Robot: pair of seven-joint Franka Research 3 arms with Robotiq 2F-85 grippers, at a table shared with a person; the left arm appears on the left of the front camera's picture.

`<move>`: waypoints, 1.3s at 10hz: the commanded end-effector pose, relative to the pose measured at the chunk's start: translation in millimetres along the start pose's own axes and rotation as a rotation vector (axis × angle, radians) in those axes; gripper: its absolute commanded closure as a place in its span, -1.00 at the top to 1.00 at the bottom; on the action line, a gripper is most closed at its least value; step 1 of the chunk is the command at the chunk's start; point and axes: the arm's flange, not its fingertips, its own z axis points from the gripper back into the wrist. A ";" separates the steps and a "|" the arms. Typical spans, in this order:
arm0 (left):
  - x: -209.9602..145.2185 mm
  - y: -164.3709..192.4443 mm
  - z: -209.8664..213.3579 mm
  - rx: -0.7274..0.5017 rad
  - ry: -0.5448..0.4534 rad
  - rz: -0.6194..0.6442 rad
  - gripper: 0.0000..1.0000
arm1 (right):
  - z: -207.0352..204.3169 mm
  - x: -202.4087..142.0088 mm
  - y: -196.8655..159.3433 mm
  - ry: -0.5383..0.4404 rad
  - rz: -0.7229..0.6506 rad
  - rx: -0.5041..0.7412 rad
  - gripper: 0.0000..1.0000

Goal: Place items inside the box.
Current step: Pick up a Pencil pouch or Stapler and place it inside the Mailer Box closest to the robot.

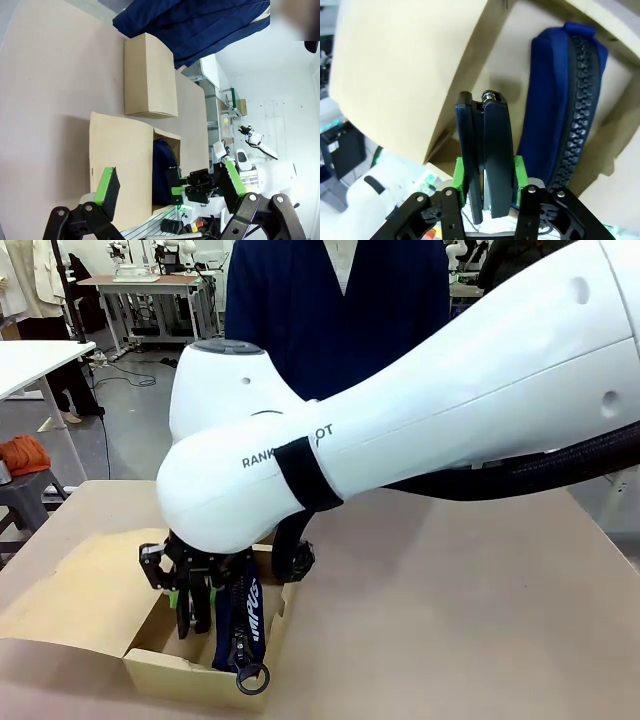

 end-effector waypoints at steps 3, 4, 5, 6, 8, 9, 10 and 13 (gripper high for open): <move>-1.2 -0.7 0.3 -0.012 -0.006 -0.015 1.00 | 8.5 -1.0 -3.6 -0.031 -0.021 -0.005 1.00; -1.2 -0.7 0.3 -0.012 -0.006 -0.015 1.00 | 8.6 -1.0 -4.8 -0.035 -0.026 0.000 1.00; -1.2 -0.7 0.3 -0.012 -0.006 -0.015 1.00 | 8.5 -1.2 -5.6 -0.039 -0.029 0.000 1.00; -1.2 -0.7 0.3 -0.012 -0.006 -0.015 1.00 | 8.4 -1.6 -5.9 -0.042 -0.029 -0.003 1.00; -1.2 -0.7 0.3 -0.012 -0.006 -0.015 1.00 | 8.9 -2.6 -6.8 -0.047 -0.026 -0.001 1.00; -1.2 -0.7 0.3 -0.012 -0.006 -0.015 1.00 | 9.7 -3.3 -8.8 -0.049 -0.026 -0.002 1.00; -1.2 -0.7 0.3 -0.012 -0.006 -0.015 1.00 | 15.7 -4.5 -14.2 -0.042 -0.014 0.020 1.00; -1.2 -0.7 0.3 -0.012 -0.006 -0.015 1.00 | 92.1 -31.2 -109.7 0.025 0.007 0.268 1.00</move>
